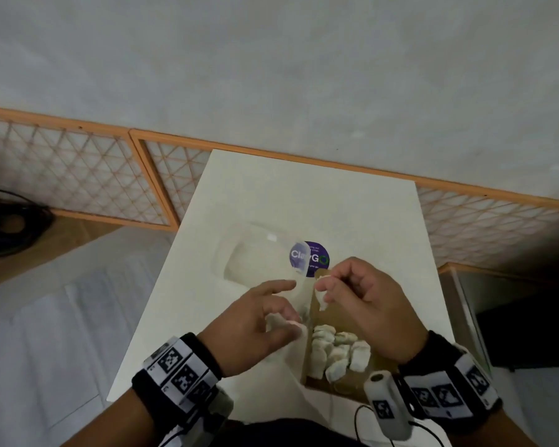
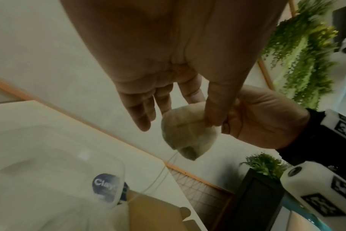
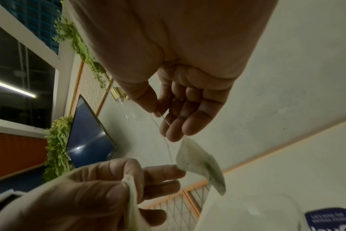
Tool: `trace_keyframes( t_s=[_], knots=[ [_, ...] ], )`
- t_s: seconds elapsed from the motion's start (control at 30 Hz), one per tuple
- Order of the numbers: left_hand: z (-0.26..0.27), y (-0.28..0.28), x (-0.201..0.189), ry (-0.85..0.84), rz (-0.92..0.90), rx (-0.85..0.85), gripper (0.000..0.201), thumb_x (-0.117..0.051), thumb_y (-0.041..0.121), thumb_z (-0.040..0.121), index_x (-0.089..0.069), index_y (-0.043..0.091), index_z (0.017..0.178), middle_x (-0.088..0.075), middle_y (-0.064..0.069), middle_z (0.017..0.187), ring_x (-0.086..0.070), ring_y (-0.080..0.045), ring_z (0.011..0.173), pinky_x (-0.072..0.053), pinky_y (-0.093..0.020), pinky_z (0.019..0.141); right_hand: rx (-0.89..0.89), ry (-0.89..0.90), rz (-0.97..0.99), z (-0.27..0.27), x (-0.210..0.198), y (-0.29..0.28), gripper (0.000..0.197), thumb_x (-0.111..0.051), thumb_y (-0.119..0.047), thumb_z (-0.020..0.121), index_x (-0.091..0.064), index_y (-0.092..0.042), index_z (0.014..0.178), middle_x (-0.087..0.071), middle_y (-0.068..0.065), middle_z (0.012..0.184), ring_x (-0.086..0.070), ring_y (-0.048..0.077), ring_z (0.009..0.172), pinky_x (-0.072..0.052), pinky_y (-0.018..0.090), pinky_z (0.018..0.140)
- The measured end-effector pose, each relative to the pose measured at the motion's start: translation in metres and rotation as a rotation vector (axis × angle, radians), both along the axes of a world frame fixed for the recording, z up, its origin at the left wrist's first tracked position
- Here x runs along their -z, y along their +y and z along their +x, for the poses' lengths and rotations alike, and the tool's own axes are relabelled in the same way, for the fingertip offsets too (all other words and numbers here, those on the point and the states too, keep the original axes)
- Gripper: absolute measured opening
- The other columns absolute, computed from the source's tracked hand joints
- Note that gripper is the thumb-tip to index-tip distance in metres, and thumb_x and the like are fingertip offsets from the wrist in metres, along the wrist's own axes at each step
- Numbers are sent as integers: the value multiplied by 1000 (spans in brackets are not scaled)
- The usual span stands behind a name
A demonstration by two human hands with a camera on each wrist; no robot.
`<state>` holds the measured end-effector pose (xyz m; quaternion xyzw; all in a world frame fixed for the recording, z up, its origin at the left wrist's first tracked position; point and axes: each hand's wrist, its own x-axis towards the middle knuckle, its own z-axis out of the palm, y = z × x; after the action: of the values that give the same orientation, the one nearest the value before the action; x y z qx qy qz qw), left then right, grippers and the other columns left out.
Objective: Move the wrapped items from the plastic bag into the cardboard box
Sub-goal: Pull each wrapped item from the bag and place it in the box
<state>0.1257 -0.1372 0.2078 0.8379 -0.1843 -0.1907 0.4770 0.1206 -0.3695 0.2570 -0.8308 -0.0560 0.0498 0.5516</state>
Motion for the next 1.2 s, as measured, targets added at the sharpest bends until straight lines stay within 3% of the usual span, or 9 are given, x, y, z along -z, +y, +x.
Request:
trace_keyframes(
  t_s=[0.13,0.3,0.43,0.6,0.77,0.87,0.93,1.03,1.2],
  knots=[
    [6,-19,-24,0,-157,40,5,-79,25,90,-76,24,94,-39,23,157,-32,19,141,-31,1,100,-29,4,42,-3,-23,-11,16,-58,-4,102,-71,-12,95,-77,5,91,-73,21,86,-59,36,81],
    [13,-38,-44,9,-370,147,6,-79,13,90,-75,12,95,-66,10,133,-58,-7,131,-41,-27,113,4,79,320,-8,-34,-20,20,-48,-1,105,-66,2,96,-74,18,92,-67,30,81,-55,38,75],
    [13,-45,-44,51,-341,161,5,-76,18,93,-76,19,98,-78,6,102,-72,-13,97,-55,-35,95,56,84,463,-8,-36,-21,15,-57,-14,100,-64,-1,99,-69,18,84,-56,25,66,-48,30,61],
    [7,-41,-40,53,-276,190,6,-76,20,93,-78,21,99,-77,10,102,-72,-12,99,-54,-33,94,159,120,534,-3,-34,-30,13,-52,-4,102,-63,-2,107,-67,14,81,-57,23,65,-50,31,61],
    [2,-34,-38,41,-263,169,6,-76,20,94,-78,20,100,-77,14,102,-71,-13,102,-53,-30,95,278,166,448,9,-18,-44,13,-55,-4,103,-65,-4,111,-72,14,89,-67,27,77,-59,34,69],
    [1,-31,-39,21,-251,155,6,-75,21,94,-78,22,99,-77,13,102,-71,-15,104,-54,-36,97,314,163,167,8,-7,-48,11,-64,-14,101,-69,-17,110,-74,5,100,-70,24,83,-60,35,74],
    [1,-29,-40,4,-251,148,6,-74,23,95,-78,25,99,-77,13,102,-71,-16,104,-54,-37,96,277,117,-108,2,-7,-47,14,-68,-26,98,-68,-31,111,-71,-11,104,-70,12,83,-58,24,75],
    [2,-27,-41,-20,-245,130,7,-74,24,95,-78,27,99,-76,11,102,-71,-16,104,-54,-35,95,196,65,-151,-13,-15,-37,17,-71,-27,95,-69,-36,109,-70,-18,100,-67,5,85,-51,13,70],
    [5,-27,-40,-40,-254,100,5,-75,23,94,-78,24,99,-75,10,96,-71,-15,96,-53,-29,91,-73,22,-44,-26,-13,-21,19,-68,-11,98,-76,-26,107,-75,-6,93,-69,15,84,-58,32,76]
  ],
)
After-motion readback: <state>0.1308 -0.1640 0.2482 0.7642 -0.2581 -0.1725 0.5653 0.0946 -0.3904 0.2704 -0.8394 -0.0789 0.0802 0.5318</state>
